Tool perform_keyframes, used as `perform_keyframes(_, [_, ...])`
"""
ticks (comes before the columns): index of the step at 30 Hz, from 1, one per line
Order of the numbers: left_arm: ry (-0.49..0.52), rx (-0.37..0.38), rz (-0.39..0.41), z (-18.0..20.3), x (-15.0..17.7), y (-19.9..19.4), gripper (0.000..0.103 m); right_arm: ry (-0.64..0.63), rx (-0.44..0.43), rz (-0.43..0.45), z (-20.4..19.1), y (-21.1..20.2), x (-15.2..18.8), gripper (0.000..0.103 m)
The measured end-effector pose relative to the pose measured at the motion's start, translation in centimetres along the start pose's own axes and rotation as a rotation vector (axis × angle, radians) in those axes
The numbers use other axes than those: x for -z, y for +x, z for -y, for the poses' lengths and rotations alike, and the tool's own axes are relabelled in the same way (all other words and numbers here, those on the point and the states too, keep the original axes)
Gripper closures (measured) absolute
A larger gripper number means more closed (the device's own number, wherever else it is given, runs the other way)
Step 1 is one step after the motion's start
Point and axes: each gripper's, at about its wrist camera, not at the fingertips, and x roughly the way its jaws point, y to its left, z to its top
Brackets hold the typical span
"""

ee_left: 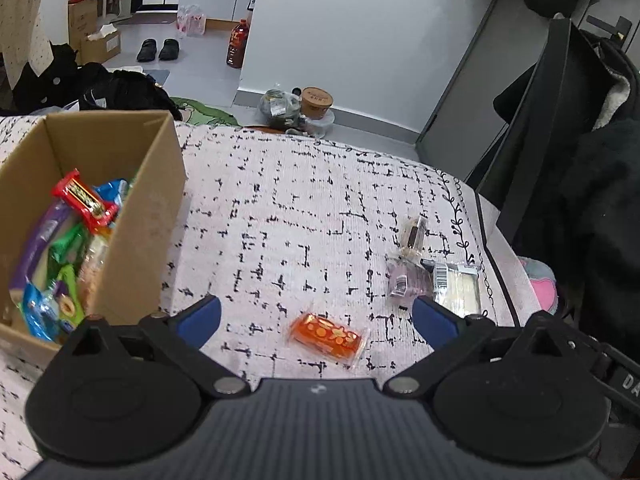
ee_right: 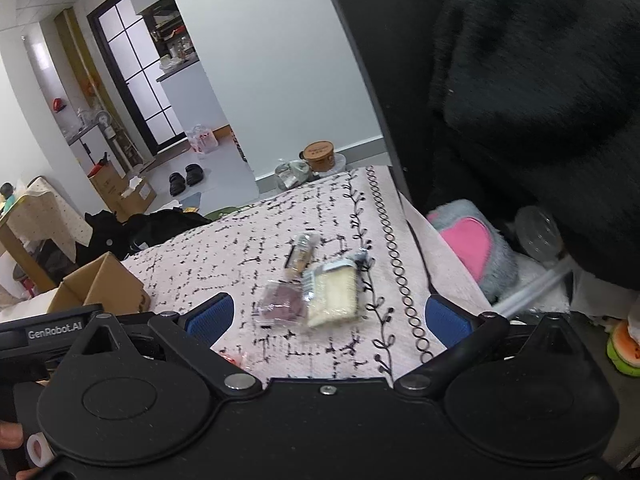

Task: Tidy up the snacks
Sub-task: 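Move both tools back toward the orange pack on the bed, then grasp the orange pack with the left tool while the right reaches the cream bread pack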

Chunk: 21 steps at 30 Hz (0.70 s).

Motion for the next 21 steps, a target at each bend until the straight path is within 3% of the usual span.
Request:
perform_keyframes(10, [-0.006, 0.036, -0.076, 1.2, 1.5, 1.7, 0.021, 0.003, 0.0, -0.013, 1.0, 0.1, 0.5, 0.0])
perform_keyframes(18, [-0.034, 0.069, -0.138, 1.2, 2.5, 3.2, 0.049, 0.011, 0.012, -0.008, 1.5, -0.3, 0.6, 0.0])
perform_keyframes(21, [-0.046, 0.085, -0.146, 1.1, 2.8, 3.6, 0.05, 0.012, 0.014, -0.012, 1.5, -0.3, 0.8, 0.0])
